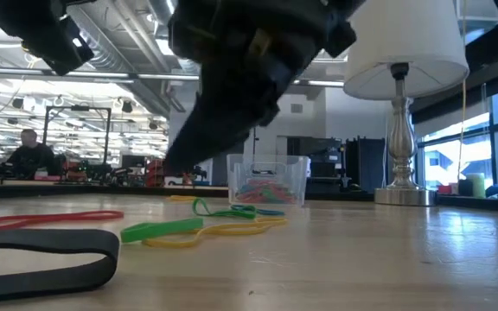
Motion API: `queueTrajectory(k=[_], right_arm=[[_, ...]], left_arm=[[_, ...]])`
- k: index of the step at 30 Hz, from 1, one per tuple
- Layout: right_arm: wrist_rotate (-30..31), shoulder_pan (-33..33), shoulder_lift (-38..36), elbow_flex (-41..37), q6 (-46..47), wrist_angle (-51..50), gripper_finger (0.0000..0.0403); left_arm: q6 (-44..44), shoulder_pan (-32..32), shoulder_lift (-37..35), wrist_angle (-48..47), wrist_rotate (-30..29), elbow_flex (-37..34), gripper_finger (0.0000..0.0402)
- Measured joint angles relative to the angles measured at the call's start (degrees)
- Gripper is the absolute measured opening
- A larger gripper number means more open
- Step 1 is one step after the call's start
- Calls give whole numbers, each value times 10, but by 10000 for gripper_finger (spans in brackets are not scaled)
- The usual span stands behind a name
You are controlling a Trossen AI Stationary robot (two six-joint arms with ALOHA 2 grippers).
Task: Pick and place rubber bands into bin
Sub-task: Put the green rubber band into the transparent bin
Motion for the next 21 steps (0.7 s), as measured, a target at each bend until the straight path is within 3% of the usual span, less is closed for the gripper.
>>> queueTrajectory(k=[6, 11, 15, 21], right_arm=[[1, 0, 31, 6, 3, -14, 130], [54, 1, 40, 7, 1, -45, 140], [64, 2, 44, 9, 2, -52, 111], [71, 3, 43, 8, 7, -54, 13]], left_arm=[[0, -23, 0, 0, -2, 0, 2], [6, -27, 0, 0, -19, 0, 5], [18, -27, 0, 0, -34, 0, 3], [35, -27, 0, 0, -60, 0, 5]])
